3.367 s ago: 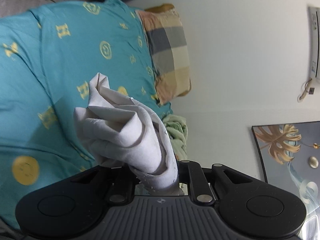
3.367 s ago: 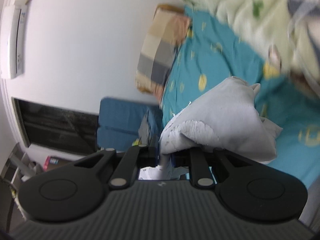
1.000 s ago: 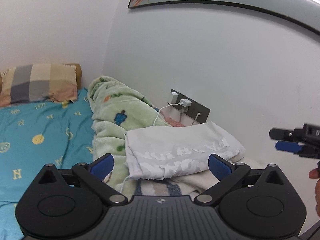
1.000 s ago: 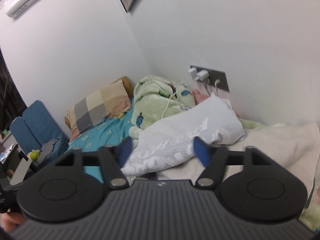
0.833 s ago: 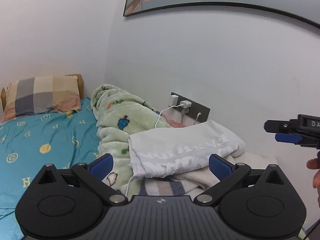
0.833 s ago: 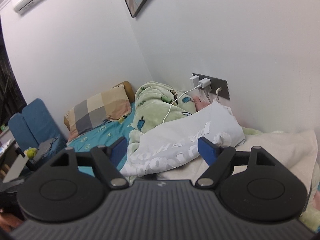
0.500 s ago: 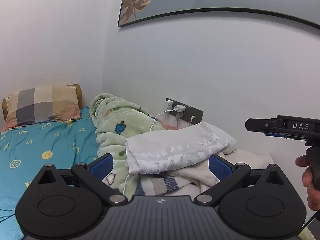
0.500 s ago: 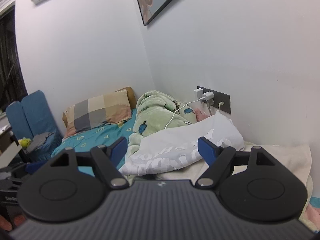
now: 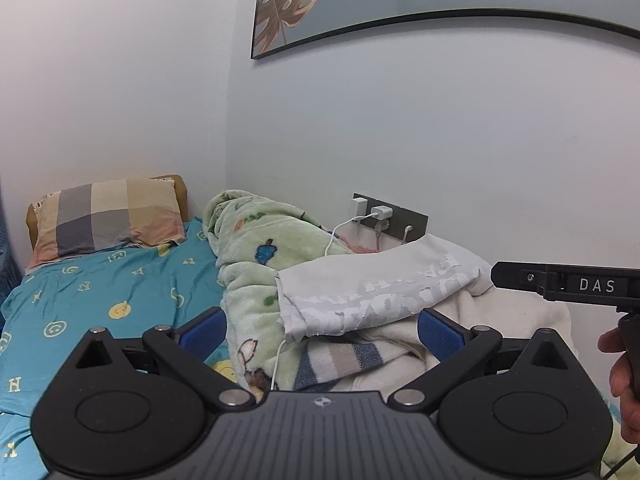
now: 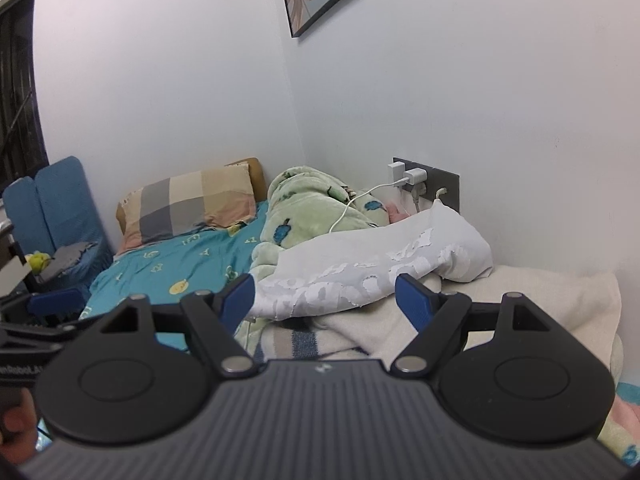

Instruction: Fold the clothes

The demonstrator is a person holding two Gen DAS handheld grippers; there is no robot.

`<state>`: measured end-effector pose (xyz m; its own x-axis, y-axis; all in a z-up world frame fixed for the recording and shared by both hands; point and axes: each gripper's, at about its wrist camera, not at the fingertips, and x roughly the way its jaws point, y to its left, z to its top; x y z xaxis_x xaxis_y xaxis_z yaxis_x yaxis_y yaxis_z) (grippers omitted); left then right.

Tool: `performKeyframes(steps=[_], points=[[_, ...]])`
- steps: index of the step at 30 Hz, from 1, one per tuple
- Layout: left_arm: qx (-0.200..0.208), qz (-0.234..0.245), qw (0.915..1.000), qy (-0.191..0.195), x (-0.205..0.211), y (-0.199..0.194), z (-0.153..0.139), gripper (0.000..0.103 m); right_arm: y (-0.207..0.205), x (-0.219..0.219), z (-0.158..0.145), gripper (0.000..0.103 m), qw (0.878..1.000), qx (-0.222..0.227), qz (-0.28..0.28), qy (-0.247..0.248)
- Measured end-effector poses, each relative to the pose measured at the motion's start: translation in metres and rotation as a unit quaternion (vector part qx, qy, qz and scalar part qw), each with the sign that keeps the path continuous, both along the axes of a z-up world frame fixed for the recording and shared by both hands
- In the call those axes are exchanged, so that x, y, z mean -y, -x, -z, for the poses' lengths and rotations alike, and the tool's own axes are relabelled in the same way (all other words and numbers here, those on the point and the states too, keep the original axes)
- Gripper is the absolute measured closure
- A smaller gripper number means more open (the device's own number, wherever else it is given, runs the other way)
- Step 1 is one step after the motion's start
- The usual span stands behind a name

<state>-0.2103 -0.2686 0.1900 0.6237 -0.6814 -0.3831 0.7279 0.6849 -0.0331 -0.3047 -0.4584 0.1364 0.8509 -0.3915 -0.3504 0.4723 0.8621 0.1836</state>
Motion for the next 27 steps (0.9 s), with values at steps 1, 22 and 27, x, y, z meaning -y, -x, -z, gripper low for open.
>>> performKeyframes(steps=[1,22,27], points=[[0.001,0.000,1.0000,0.000,-0.001,0.001,0.000,0.000,0.000,-0.002,0.000,0.024,1.000,0.000,0.001,0.002],[0.033,-0.015,0.9992,0.020,-0.021,0.020,0.002,0.000,0.009,-0.038,0.012,0.024,0.998,0.004,0.038,0.051],[0.036,-0.034,0.9984,0.028,-0.029,0.016,0.001,0.000,0.013,-0.046,0.015,0.024,0.997,0.017,0.051,0.051]])
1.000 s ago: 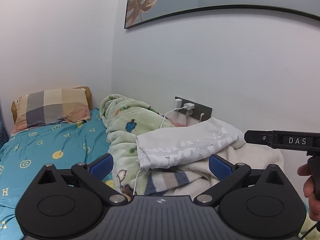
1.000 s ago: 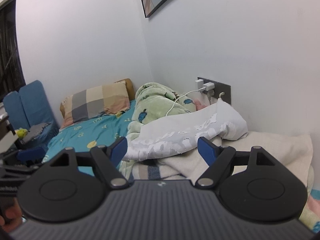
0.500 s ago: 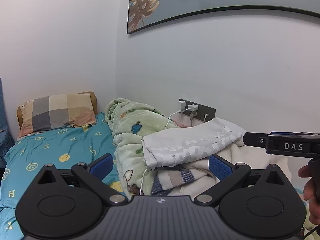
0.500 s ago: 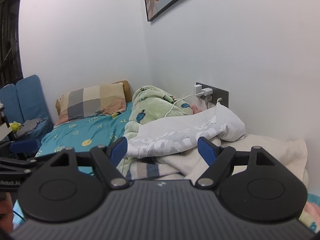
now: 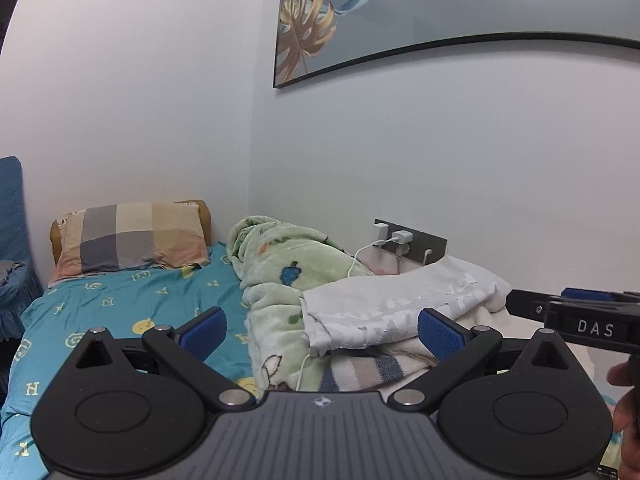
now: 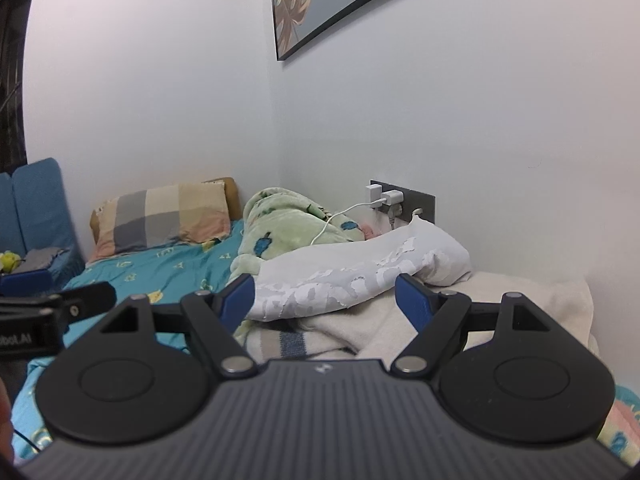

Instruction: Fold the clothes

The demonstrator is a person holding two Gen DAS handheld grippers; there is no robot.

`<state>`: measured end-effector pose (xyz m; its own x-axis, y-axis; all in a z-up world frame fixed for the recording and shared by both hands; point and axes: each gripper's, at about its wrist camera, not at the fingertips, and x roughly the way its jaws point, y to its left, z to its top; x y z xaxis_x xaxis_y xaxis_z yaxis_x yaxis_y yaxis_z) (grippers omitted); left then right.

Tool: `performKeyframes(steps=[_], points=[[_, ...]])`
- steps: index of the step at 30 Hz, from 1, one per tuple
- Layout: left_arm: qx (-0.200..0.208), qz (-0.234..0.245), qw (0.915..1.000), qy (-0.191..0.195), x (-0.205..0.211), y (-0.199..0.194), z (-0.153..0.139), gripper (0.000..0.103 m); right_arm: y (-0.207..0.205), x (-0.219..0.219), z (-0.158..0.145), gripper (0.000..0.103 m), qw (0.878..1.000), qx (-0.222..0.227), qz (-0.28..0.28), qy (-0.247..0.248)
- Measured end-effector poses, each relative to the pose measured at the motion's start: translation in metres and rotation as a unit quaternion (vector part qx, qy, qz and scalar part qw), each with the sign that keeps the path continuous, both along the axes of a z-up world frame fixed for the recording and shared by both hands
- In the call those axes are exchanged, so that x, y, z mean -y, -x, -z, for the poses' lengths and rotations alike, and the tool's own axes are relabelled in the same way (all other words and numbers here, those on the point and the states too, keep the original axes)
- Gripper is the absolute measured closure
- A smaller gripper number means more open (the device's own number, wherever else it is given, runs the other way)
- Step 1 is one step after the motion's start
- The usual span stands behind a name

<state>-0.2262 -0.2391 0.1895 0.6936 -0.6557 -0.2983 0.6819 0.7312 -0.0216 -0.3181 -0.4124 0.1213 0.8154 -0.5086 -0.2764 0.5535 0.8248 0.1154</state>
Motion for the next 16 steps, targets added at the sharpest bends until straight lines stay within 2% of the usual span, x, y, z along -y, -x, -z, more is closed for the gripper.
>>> performKeyframes(steps=[5,16], points=[[0.002,-0.010,0.9999,-0.001,-0.007,0.000,0.000,0.000,-0.006,-0.012,0.006,0.024,1.000,-0.011,-0.012,0.017],[-0.004,-0.022,0.9998,0.002,-0.013,-0.001,-0.003,0.000,-0.009,-0.020,0.010,0.024,1.000,-0.014,-0.019,0.018]])
